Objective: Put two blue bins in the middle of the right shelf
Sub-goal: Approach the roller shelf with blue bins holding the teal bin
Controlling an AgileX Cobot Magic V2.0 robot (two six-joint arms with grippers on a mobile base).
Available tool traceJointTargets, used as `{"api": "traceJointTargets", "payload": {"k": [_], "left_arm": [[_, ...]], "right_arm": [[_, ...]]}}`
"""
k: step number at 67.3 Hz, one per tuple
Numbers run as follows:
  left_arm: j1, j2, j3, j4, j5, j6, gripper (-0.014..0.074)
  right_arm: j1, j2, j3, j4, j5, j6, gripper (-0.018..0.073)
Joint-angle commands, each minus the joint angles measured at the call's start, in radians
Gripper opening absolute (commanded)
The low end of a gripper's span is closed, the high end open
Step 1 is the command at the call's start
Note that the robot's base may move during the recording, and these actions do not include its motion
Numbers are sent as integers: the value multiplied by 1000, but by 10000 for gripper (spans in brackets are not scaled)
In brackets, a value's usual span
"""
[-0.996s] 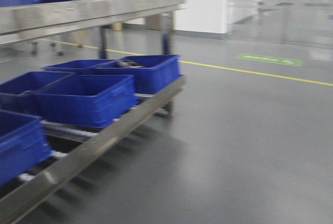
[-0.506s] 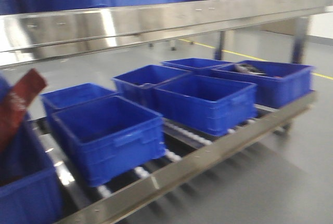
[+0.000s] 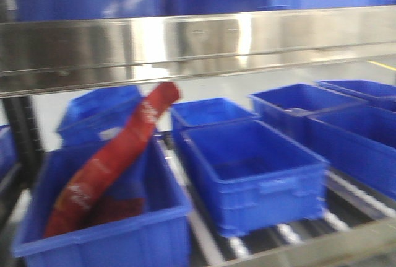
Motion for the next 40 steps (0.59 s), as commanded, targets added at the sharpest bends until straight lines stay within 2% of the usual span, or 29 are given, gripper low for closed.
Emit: {"api": "traceJointTargets", "payload": {"k": [1,40], "left_arm": [[-5,-11,-14,-3,-91,8,-111],[-5,-11,-14,-3,-91,8,-111]], "right_arm": [[9,-18,-17,13,-144,-9,-165],[9,-18,-17,13,-150,-9,-165]]}}
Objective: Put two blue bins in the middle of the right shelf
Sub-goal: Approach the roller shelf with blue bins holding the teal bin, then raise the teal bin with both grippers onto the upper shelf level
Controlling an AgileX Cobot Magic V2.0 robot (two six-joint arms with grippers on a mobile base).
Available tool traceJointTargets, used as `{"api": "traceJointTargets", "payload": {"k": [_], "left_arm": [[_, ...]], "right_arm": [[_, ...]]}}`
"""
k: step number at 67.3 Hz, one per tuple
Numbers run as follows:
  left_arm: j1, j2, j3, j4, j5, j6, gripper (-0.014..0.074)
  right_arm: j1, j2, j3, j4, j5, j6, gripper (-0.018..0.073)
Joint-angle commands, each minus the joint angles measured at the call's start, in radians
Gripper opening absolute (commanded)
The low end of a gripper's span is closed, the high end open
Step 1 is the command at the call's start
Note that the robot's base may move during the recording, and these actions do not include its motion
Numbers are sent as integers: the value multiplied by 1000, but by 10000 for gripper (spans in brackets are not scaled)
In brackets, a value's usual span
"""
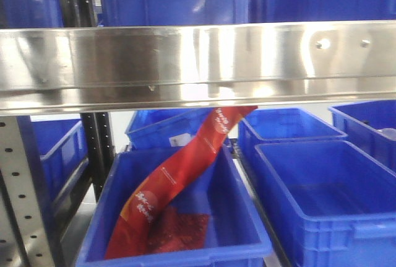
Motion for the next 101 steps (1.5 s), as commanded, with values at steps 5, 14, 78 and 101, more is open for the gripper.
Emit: {"api": "traceJointTargets", "payload": {"k": [5,14,78,101], "left_arm": [[-5,-11,-14,-5,-96,8,-111],[-5,-11,-14,-5,-96,8,-111],[-5,-11,-14,-5,-100,8,-111],[-5,-11,-14,-5,-146,8,-111]], "right_arm": [[9,-20,-17,13,-150,-9,-165],[9,-20,-17,13,-150,-9,-165],[9,-20,-17,13,-313,-9,-165],[9,-16,-17,13,-329,-9,-165]]}}
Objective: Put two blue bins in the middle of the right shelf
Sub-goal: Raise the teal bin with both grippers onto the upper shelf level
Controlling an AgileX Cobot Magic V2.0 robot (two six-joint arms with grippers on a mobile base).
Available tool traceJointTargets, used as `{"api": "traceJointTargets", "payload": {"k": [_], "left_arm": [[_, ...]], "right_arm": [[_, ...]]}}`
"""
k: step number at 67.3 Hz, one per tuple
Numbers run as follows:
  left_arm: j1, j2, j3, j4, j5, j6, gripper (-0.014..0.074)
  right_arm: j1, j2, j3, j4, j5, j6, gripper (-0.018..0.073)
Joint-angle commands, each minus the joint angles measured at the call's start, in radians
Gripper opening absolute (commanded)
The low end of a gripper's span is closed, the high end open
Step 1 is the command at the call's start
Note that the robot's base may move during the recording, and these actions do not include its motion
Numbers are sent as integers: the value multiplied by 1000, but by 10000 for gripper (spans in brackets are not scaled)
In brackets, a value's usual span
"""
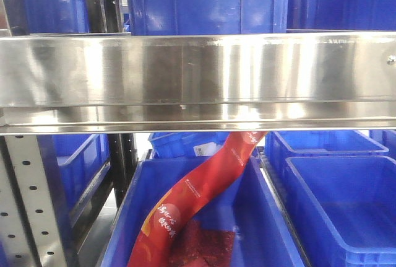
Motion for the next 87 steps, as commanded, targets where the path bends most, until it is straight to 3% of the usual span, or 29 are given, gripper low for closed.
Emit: {"api": "traceJointTargets", "payload": {"k": [1,19,30,60,65,74,80,87], "left_arm": [[-5,-11,-14,-7,-134,8,-111],[-5,35,15,-34,-122,-2,-111],[-5,87,48,-63,-122,-26,-111],[-5,199,73,-63,-124,-53,-108],[-5,202,73,-63,-124,-55,-63],[-5,202,73,-63,-124,-55,128],[-5,202,73,-63,-124,-55,265],[-5,199,67,-63,-124,-55,366]], "right_arm": [[9,-13,-17,13,-318,-9,-165],[-2,82,-17,13,-79,-5,-165],[-28,172,-17,13,54,131,-165],[-35,284,-17,13,41,153,-165],[-35,289,-17,13,43,153,-150],[-35,296,-17,13,50,153,0],[-35,294,-17,11,54,153,168],[-35,292,-19,-29,81,153,363]]}}
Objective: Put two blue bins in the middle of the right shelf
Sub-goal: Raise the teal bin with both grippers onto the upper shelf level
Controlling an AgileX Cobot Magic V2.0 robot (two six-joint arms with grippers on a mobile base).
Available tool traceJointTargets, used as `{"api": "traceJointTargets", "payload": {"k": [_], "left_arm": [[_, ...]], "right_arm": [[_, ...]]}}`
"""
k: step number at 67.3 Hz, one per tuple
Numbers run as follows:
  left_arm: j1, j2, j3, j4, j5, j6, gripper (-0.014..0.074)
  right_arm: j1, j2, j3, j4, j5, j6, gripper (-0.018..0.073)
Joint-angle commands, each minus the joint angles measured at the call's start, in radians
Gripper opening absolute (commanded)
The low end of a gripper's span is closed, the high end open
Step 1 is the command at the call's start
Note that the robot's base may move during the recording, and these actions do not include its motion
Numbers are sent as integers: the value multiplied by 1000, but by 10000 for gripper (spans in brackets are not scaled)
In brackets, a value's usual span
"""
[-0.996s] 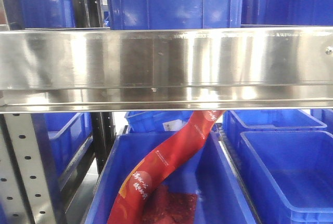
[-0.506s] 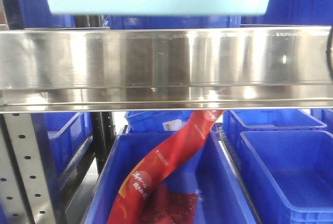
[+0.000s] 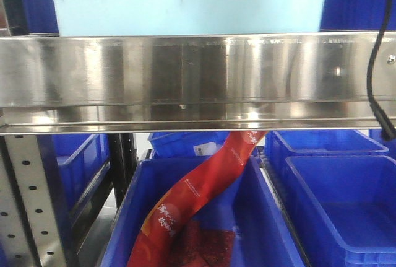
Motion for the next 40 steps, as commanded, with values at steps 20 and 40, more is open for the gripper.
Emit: {"api": "traceJointTargets", "payload": {"k": [20,40], "left_arm": [[-15,-17,-161,-13,40,0,379],[-15,-36,-260,-23,148,0,80]], "right_arm": [[11,-60,-54,-67,12,-21,518],[76,-158,-65,-67,19,-91,417]]}}
